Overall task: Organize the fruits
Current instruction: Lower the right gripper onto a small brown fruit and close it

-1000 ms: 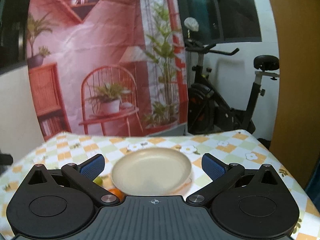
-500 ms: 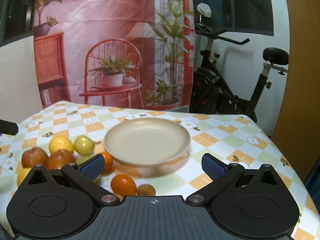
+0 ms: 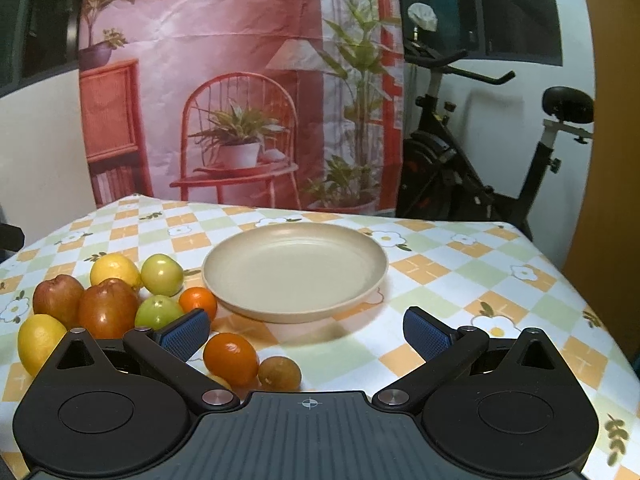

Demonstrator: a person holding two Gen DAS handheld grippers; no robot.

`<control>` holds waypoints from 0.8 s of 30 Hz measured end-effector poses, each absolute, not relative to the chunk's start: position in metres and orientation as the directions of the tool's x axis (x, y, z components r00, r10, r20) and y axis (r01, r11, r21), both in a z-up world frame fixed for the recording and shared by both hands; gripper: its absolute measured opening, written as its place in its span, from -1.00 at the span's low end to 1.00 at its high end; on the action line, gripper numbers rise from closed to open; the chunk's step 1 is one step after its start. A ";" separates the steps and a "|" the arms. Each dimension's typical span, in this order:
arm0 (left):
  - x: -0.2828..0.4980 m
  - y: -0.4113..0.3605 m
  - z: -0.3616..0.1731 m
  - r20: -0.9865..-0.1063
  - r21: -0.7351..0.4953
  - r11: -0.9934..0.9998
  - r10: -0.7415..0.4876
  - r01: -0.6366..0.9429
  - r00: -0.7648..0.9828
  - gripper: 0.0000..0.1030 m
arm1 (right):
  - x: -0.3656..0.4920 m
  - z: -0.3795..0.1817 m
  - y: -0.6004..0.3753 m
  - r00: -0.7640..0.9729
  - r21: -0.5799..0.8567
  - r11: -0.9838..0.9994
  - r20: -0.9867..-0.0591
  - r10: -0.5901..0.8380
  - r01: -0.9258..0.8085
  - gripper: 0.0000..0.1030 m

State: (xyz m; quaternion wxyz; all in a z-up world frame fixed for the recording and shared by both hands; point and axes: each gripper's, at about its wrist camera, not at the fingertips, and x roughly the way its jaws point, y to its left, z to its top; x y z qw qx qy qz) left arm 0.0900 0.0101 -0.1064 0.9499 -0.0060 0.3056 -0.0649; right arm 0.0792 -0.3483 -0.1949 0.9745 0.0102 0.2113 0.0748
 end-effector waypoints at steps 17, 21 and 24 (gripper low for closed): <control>0.095 -0.006 -0.112 -0.565 -0.030 0.982 -0.171 0.187 0.807 0.61 | 0.088 -0.211 -0.364 0.857 0.032 0.966 -0.455 0.242 -0.256 0.57; 0.103 -0.020 -0.102 -0.530 0.007 0.975 -0.184 0.222 0.828 0.58 | 0.095 -0.213 -0.374 0.834 0.072 0.952 -0.465 0.296 -0.298 0.43; 0.112 -0.036 -0.090 -0.505 0.000 0.968 -0.216 0.251 0.836 0.57 | 0.102 -0.213 -0.380 0.823 0.091 0.945 -0.469 0.320 -0.315 0.42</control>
